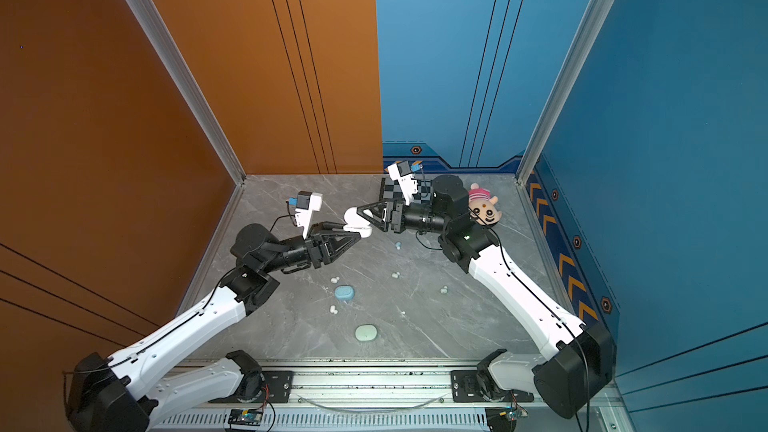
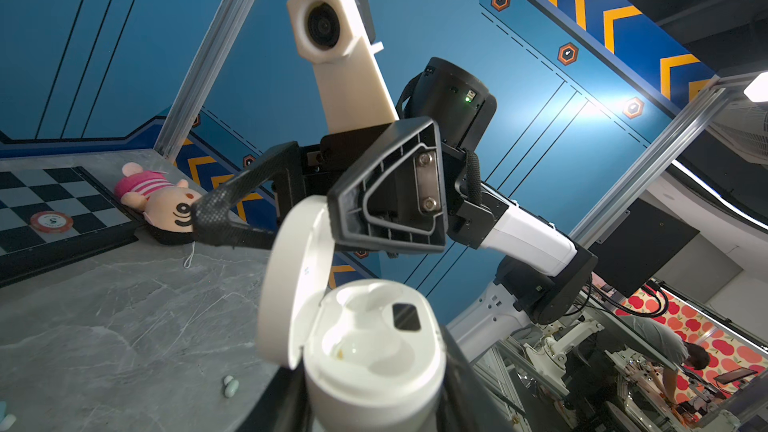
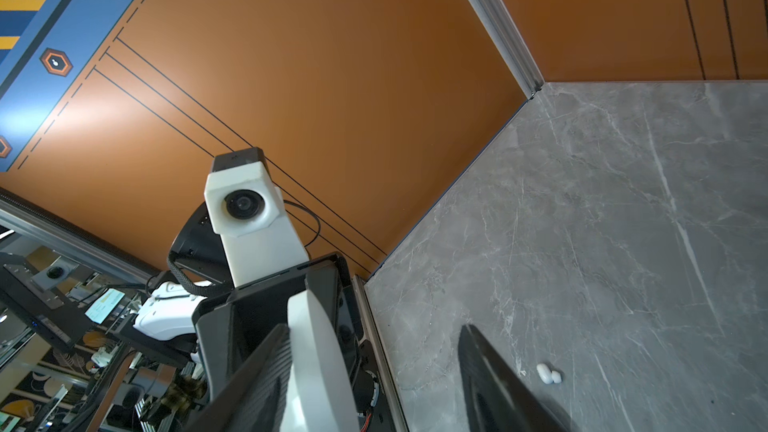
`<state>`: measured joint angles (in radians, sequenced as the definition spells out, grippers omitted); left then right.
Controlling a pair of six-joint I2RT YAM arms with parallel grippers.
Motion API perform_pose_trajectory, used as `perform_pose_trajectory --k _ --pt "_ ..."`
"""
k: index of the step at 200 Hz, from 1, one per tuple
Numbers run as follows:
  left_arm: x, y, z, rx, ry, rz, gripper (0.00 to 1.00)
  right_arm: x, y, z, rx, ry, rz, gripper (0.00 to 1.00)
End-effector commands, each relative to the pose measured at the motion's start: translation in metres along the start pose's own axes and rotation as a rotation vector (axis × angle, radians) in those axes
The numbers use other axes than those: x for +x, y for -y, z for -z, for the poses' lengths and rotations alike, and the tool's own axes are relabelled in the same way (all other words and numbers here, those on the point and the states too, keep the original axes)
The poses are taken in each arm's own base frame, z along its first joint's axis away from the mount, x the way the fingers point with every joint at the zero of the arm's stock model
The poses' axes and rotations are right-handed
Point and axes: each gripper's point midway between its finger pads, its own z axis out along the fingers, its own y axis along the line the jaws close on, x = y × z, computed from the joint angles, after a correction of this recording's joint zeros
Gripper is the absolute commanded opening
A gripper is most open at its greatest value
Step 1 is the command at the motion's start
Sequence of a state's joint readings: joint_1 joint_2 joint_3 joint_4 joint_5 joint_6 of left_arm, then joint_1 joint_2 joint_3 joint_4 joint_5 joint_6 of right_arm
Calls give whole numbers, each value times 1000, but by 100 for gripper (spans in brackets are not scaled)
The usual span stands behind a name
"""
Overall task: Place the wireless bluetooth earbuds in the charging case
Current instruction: 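Pull the case halves apart with both grippers to open the lid, then lower the opened case toward the table with both grippers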
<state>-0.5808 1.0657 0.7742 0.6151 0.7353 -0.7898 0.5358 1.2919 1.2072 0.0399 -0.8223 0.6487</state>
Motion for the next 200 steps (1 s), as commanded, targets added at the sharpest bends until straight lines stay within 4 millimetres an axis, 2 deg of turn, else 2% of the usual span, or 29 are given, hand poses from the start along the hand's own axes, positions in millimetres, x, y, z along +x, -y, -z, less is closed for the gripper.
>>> perform_pose_trajectory --k 1,26,99,136,155,184,200 --pt "-21 26 0 57 58 -81 2 16 -5 3 -14 -40 22 59" --pt "-21 26 -1 57 55 -78 2 15 -5 5 -8 -35 25 50" --pt "-17 18 -2 37 56 -64 3 3 -14 10 -15 4 43 13" --pt "-17 14 -2 23 63 -64 7 -1 -19 12 -18 22 52 0" --pt "-18 12 -1 11 73 -59 22 -6 -22 14 -13 38 62 0" --pt "-20 7 4 -22 105 -62 64 -13 -22 20 33 62 111 0" --pt "-21 9 9 -26 117 -77 74 -13 -22 24 79 56 167 0"
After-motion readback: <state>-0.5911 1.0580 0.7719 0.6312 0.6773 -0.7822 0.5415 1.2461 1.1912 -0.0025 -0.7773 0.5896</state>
